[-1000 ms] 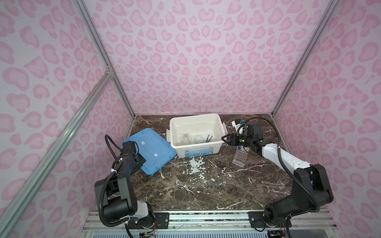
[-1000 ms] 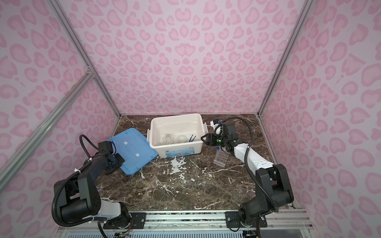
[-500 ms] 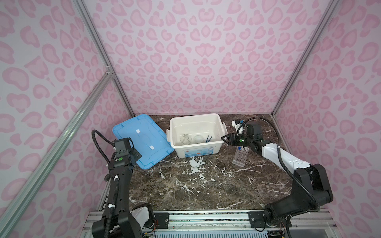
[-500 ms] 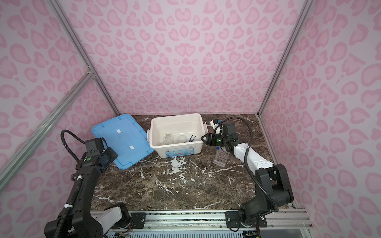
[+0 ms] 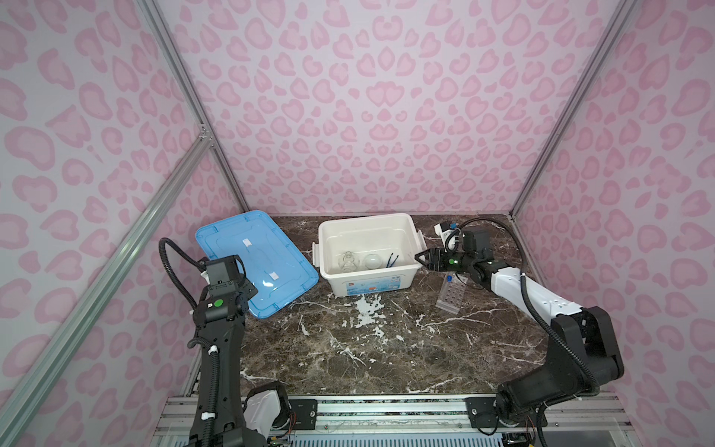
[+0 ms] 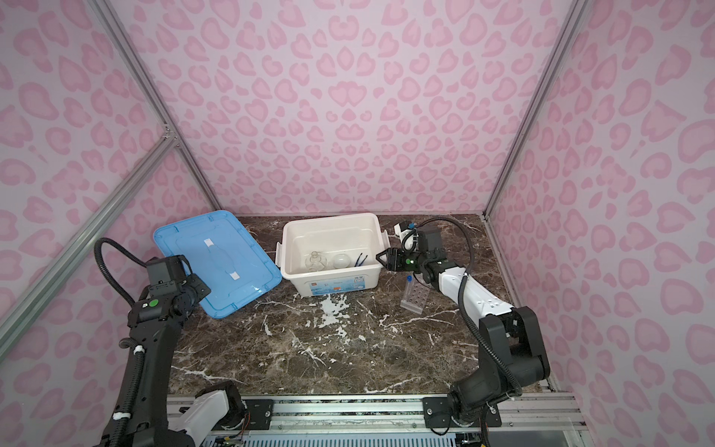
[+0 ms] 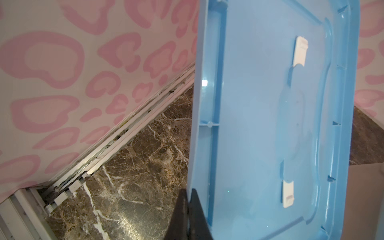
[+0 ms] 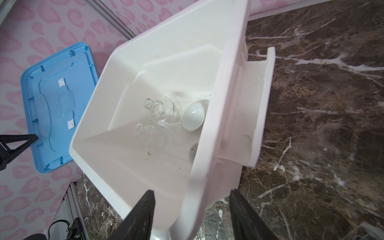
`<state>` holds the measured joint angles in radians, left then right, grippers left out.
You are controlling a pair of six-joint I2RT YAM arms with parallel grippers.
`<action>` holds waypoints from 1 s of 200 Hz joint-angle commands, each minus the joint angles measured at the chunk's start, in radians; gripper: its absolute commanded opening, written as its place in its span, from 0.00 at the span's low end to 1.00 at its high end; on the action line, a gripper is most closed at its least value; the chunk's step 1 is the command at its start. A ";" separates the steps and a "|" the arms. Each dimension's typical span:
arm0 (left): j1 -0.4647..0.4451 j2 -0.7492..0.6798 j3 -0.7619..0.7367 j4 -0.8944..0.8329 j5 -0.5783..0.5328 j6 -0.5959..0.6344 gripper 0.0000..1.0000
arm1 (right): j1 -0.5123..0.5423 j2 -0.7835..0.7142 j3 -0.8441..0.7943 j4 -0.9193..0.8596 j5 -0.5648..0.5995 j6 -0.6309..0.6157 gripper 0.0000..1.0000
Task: Organize the chemistry lab equipment
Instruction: 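Lift the blue lid on edge and swing it over the bin with the left gripper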
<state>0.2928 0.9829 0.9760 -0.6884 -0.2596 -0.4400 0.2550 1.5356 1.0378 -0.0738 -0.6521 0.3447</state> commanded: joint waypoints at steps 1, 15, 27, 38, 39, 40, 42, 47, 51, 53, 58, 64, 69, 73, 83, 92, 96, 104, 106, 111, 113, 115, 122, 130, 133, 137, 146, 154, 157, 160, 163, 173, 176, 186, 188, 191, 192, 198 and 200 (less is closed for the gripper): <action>-0.001 -0.026 0.044 0.007 -0.014 0.006 0.05 | 0.001 0.008 0.002 0.007 -0.004 -0.004 0.59; -0.001 -0.039 0.069 -0.004 -0.010 0.004 0.05 | 0.001 0.008 0.004 0.006 -0.004 -0.003 0.59; -0.003 -0.045 0.090 -0.010 -0.003 0.006 0.05 | 0.000 0.010 0.005 0.007 -0.004 -0.003 0.59; -0.003 -0.046 0.110 -0.021 -0.007 0.009 0.06 | 0.001 0.011 0.009 0.006 -0.004 -0.003 0.59; -0.003 -0.046 0.113 -0.023 -0.008 0.009 0.06 | 0.000 0.012 0.010 0.006 -0.004 -0.003 0.59; -0.003 -0.046 0.115 -0.023 -0.008 0.010 0.05 | 0.001 0.012 0.010 0.006 -0.004 -0.004 0.59; -0.003 -0.044 0.118 -0.025 -0.009 0.010 0.05 | 0.001 0.011 0.010 0.006 -0.004 -0.003 0.59; -0.003 -0.047 0.125 -0.028 -0.011 0.012 0.06 | 0.000 0.012 0.011 0.005 -0.005 -0.004 0.59; -0.003 -0.051 0.130 -0.029 -0.011 0.012 0.05 | 0.001 0.012 0.013 0.005 -0.003 -0.005 0.59; -0.003 -0.051 0.133 -0.029 -0.010 0.013 0.06 | 0.001 0.011 0.014 0.005 -0.003 -0.004 0.59; -0.003 -0.054 0.140 -0.030 -0.009 0.014 0.06 | 0.001 0.012 0.015 0.005 -0.003 -0.005 0.59; -0.003 -0.056 0.150 -0.031 -0.006 0.014 0.06 | 0.001 0.012 0.017 0.006 -0.003 -0.006 0.59; -0.003 -0.057 0.157 -0.031 0.002 0.013 0.06 | 0.001 0.013 0.017 0.005 -0.003 -0.006 0.59; -0.003 -0.058 0.164 -0.031 0.010 0.013 0.06 | 0.001 0.014 0.018 0.006 -0.004 -0.004 0.59; -0.006 -0.055 0.182 -0.033 0.033 0.011 0.06 | 0.001 0.018 0.021 0.009 -0.007 -0.003 0.59; -0.011 -0.052 0.197 -0.037 0.047 0.005 0.06 | 0.001 0.018 0.023 0.012 -0.012 -0.001 0.59; -0.015 -0.050 0.203 -0.037 0.053 0.002 0.06 | 0.001 0.018 0.024 0.014 -0.013 0.002 0.59; -0.024 -0.049 0.209 -0.027 0.072 -0.004 0.06 | 0.001 0.017 0.027 0.020 -0.020 0.003 0.59; -0.028 -0.050 0.211 -0.025 0.079 -0.006 0.06 | 0.001 0.017 0.027 0.022 -0.023 0.004 0.59; -0.038 -0.049 0.213 -0.017 0.091 -0.010 0.06 | 0.003 0.017 0.028 0.029 -0.030 0.006 0.59; -0.043 -0.048 0.213 -0.014 0.095 -0.012 0.06 | 0.002 0.017 0.028 0.032 -0.033 0.007 0.60; -0.048 -0.047 0.214 -0.010 0.100 -0.014 0.06 | 0.003 0.017 0.029 0.037 -0.037 0.008 0.60; -0.068 -0.042 0.216 0.002 0.113 -0.020 0.06 | 0.003 0.018 0.032 0.048 -0.050 0.012 0.61; -0.095 -0.035 0.217 0.016 0.123 -0.025 0.06 | 0.004 0.021 0.039 0.059 -0.067 0.016 0.62; -0.106 -0.032 0.218 0.023 0.127 -0.025 0.06 | 0.006 0.021 0.042 0.064 -0.071 0.020 0.63; -0.122 -0.026 0.218 0.032 0.133 -0.025 0.06 | 0.006 0.023 0.046 0.069 -0.076 0.023 0.63; -0.150 -0.013 0.214 0.056 0.155 -0.028 0.06 | 0.008 0.027 0.055 0.078 -0.089 0.025 0.64; -0.175 0.003 0.215 0.075 0.174 -0.028 0.06 | 0.008 0.029 0.059 0.093 -0.105 0.031 0.65; -0.183 0.010 0.214 0.083 0.183 -0.027 0.06 | 0.009 0.029 0.060 0.099 -0.112 0.034 0.65; -0.191 0.018 0.216 0.090 0.192 -0.026 0.06 | 0.008 0.030 0.061 0.106 -0.118 0.037 0.66; -0.199 0.027 0.217 0.095 0.196 -0.026 0.06 | 0.008 0.033 0.062 0.111 -0.124 0.040 0.66; -0.232 0.056 0.225 0.105 0.204 -0.022 0.06 | 0.008 0.036 0.066 0.131 -0.144 0.048 0.67; -0.242 0.065 0.227 0.108 0.205 -0.019 0.06 | 0.008 0.038 0.067 0.137 -0.150 0.050 0.67; -0.274 0.090 0.229 0.129 0.214 -0.011 0.06 | 0.008 0.043 0.067 0.159 -0.171 0.060 0.68; -0.281 0.095 0.228 0.135 0.215 -0.011 0.06 | 0.007 0.045 0.067 0.166 -0.175 0.063 0.68; -0.290 0.101 0.227 0.145 0.218 -0.009 0.06 | 0.009 0.047 0.067 0.177 -0.181 0.067 0.68; -0.293 0.102 0.227 0.148 0.219 -0.008 0.06 | 0.009 0.047 0.067 0.180 -0.184 0.069 0.68; -0.313 0.117 0.224 0.168 0.229 -0.004 0.05 | 0.007 0.051 0.064 0.200 -0.199 0.079 0.69; -0.317 0.122 0.223 0.177 0.233 -0.003 0.06 | 0.008 0.053 0.065 0.204 -0.204 0.083 0.69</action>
<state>0.0288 1.0672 1.1866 -0.6472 -0.0814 -0.4477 0.2619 1.5715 1.0981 0.0235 -0.7689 0.3859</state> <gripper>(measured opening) 0.058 0.684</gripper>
